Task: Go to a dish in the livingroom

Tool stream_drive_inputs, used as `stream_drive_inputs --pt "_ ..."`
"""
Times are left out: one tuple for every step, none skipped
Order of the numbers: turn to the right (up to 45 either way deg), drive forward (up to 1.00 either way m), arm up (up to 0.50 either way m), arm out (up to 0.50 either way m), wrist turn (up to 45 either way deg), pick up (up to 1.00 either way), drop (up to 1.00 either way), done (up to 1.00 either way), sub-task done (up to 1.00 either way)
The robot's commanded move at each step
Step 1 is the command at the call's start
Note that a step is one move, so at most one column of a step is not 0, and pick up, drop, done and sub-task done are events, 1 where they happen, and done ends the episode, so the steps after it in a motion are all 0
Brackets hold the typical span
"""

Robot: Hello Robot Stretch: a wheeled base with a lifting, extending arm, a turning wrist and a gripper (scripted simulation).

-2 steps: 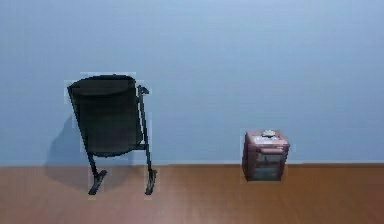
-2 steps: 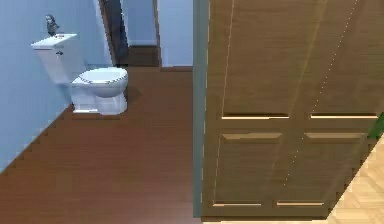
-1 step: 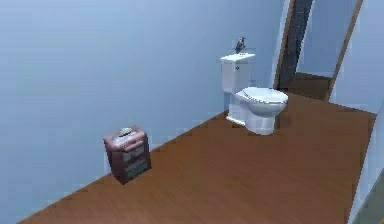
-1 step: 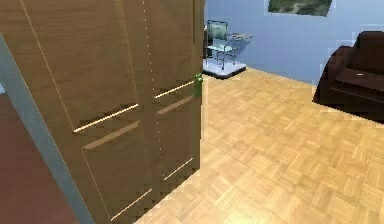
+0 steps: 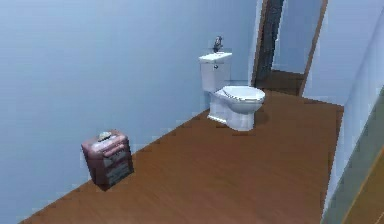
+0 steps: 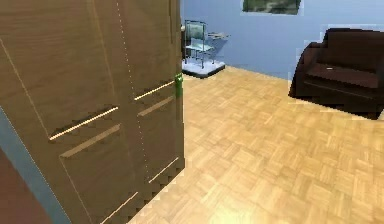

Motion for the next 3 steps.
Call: stream_drive_inputs --pt "0.0 0.75 0.00 0.00 0.0 0.00 0.00 0.00 0.00" --pt "36.0 0.00 0.00 0.00 0.0 0.00 0.00 0.00 0.00" --pt "0.0 0.30 0.00 0.00 0.0 0.00 0.00 0.00 0.00"
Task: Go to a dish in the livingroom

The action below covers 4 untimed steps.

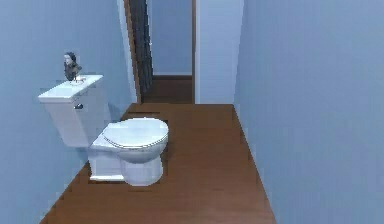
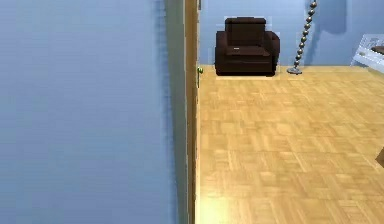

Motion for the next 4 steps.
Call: stream_drive_inputs --pt "6.0 0.00 0.00 0.00 0.0 0.00 0.00 0.00 0.00" --pt "0.0 1.00 0.00 0.00 0.0 0.00 0.00 0.00 0.00" --pt "3.0 0.00 0.00 0.00 0.0 0.00 0.00 0.00 0.00" --pt "0.0 0.25 0.00 0.00 0.0 0.00 0.00 0.00 0.00"
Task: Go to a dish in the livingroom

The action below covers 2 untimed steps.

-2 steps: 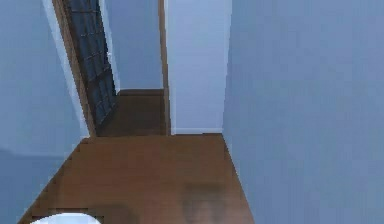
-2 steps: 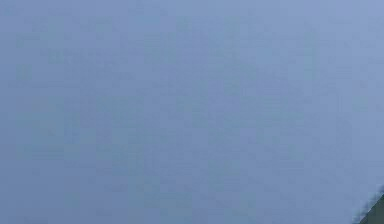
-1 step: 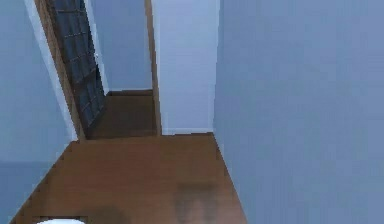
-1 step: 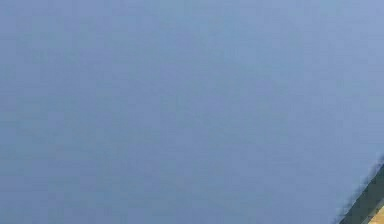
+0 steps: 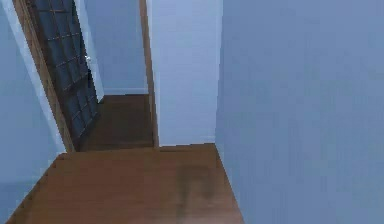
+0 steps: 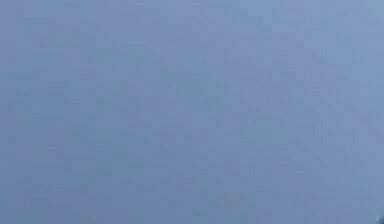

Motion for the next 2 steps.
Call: stream_drive_inputs --pt "-3.0 0.00 0.00 0.00 0.0 0.00 0.00 0.00 0.00" --pt "0.0 0.50 0.00 0.00 0.0 0.00 0.00 0.00 0.00"
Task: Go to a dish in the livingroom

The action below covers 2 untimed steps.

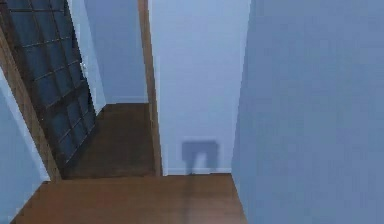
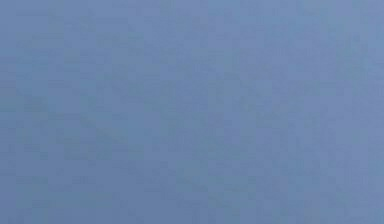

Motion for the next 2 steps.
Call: stream_drive_inputs --pt "-21.0 0.00 0.00 0.00 0.0 0.00 0.00 0.00 0.00" --pt "0.0 1.00 0.00 0.00 0.0 0.00 0.00 0.00 0.00"
